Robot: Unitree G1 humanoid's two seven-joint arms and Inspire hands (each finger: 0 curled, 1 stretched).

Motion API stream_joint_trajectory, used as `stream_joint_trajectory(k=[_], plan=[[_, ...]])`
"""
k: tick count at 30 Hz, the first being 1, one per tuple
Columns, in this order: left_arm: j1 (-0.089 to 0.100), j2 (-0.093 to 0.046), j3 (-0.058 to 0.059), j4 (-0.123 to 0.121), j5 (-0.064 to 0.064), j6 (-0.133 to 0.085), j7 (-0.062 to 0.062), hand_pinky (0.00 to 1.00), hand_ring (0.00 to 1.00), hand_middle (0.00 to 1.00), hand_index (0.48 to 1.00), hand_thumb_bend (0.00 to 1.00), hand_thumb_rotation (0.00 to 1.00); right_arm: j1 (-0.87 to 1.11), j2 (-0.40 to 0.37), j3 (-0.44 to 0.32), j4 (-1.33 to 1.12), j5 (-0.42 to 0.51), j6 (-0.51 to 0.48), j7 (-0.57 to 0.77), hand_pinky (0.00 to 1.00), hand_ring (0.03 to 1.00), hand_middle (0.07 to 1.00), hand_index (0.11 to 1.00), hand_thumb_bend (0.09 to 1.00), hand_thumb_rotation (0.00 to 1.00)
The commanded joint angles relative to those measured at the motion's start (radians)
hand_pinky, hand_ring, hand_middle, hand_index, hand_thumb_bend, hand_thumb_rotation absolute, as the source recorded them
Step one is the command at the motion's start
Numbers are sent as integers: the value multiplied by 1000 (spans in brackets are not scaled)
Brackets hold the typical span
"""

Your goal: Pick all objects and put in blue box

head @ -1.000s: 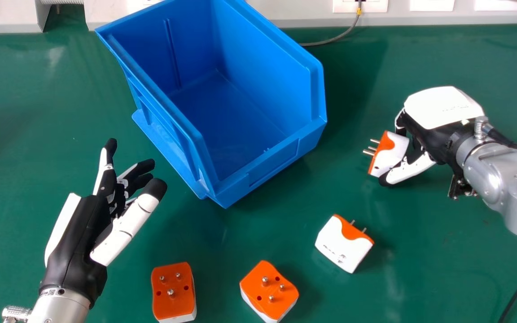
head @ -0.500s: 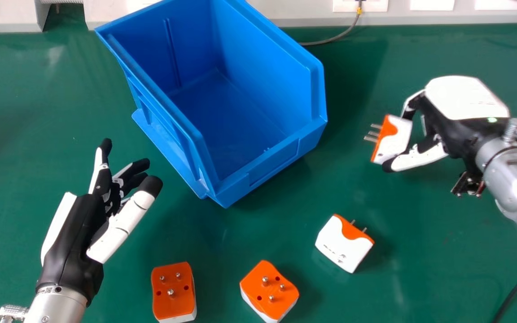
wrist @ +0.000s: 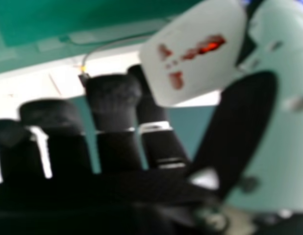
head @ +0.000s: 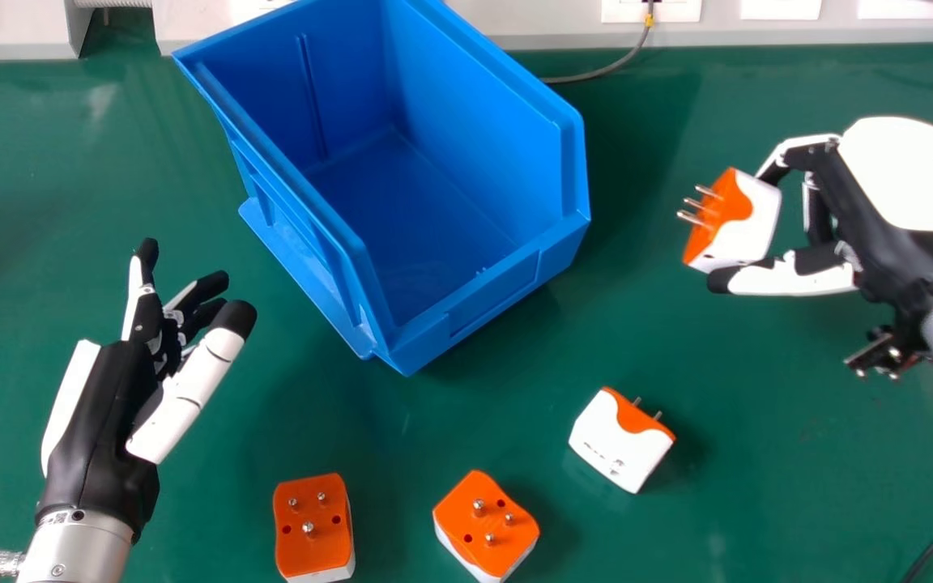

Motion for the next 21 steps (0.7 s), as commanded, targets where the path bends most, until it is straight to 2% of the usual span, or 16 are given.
stream_joint_trajectory(k=[1, 4, 7, 11, 16, 18, 21], plan=[[5, -2, 15, -29, -6, -4, 11, 822, 894, 903, 943, 757, 716, 42, -26, -61, -108, 25, -10, 13, 39, 89, 149, 183, 314, 388], [11, 1, 29, -32, -9, -3, 17, 822, 896, 904, 943, 763, 720, 117, -16, -105, -209, 37, -30, 23, 77, 130, 195, 228, 312, 395], [16, 0, 40, -33, -10, -4, 23, 825, 904, 909, 946, 769, 726, 167, 3, -126, -277, 54, -47, 32, 38, 88, 146, 183, 324, 392], [25, -1, 49, -36, 5, -4, 39, 827, 905, 910, 946, 779, 732, 198, 44, -124, -346, 76, -61, 50, 18, 69, 129, 160, 326, 384], [30, 0, 46, -52, 38, 11, 69, 827, 904, 910, 945, 793, 747, 177, 97, -93, -371, 99, -93, 71, 13, 64, 131, 170, 317, 375], [27, -3, 42, -53, 42, 17, 76, 827, 904, 910, 944, 797, 753, 154, 113, -77, -364, 99, -103, 82, 14, 65, 131, 172, 315, 368], [21, -6, 38, -50, 41, 18, 78, 827, 904, 910, 944, 803, 761, 111, 138, -48, -346, 92, -113, 98, 15, 66, 132, 176, 312, 351]])
